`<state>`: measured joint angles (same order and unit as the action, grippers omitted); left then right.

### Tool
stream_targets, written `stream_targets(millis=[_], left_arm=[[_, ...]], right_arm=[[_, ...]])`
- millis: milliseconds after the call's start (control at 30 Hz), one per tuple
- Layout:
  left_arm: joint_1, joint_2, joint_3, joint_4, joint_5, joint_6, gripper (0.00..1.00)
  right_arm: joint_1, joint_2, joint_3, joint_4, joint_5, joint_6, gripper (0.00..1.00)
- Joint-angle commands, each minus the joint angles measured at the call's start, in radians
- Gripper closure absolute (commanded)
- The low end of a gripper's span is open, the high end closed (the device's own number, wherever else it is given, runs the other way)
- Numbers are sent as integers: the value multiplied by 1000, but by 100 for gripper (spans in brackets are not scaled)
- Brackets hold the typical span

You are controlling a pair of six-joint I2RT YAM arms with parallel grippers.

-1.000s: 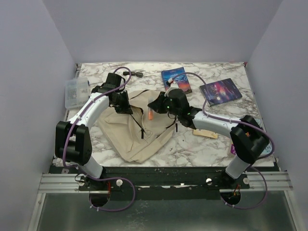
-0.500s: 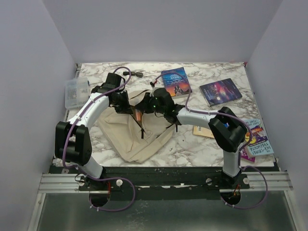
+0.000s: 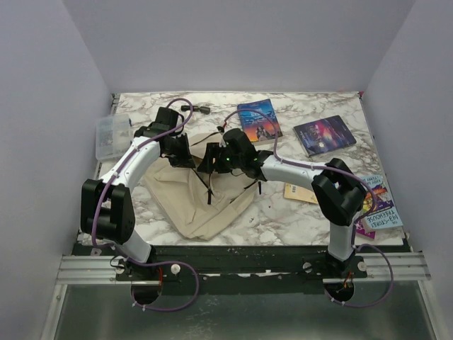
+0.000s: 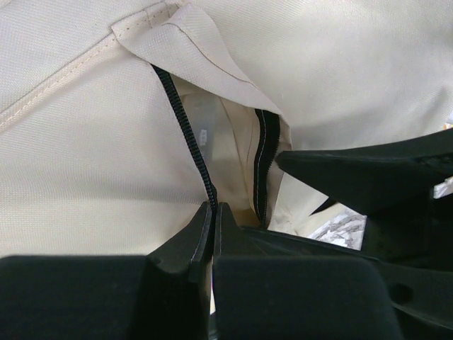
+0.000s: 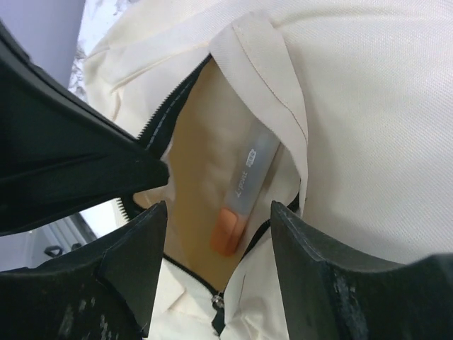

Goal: Pack the student bag
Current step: Place the stationery in the student bag, then pick up the stationery from the center of the board.

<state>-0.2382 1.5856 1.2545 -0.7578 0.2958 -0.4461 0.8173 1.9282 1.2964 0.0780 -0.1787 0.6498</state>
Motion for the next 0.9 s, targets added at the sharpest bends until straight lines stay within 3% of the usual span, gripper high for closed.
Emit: stream_targets(millis=[0, 167, 400, 667, 767, 867], left_arm=[[-7, -37, 3, 17, 27, 4, 100], [-7, -38, -1, 17, 28, 5, 100], [-7, -43, -4, 18, 34, 4, 100], [-7, -49, -3, 18, 41, 5, 100], [-7, -52, -4, 21, 46, 4, 100], [-7, -53, -5, 22, 45, 4, 100]], right_arm=[[-47, -62, 33, -138, -46, 18, 39], [-62, -149, -12, -213, 7, -3, 40], [-124, -359, -181, -366, 169, -22, 24], [-363, -699, -460, -514, 263, 61, 10], [-425, -825, -555, -572, 322, 119, 0], [-481, -939, -628, -618, 351, 173, 0]])
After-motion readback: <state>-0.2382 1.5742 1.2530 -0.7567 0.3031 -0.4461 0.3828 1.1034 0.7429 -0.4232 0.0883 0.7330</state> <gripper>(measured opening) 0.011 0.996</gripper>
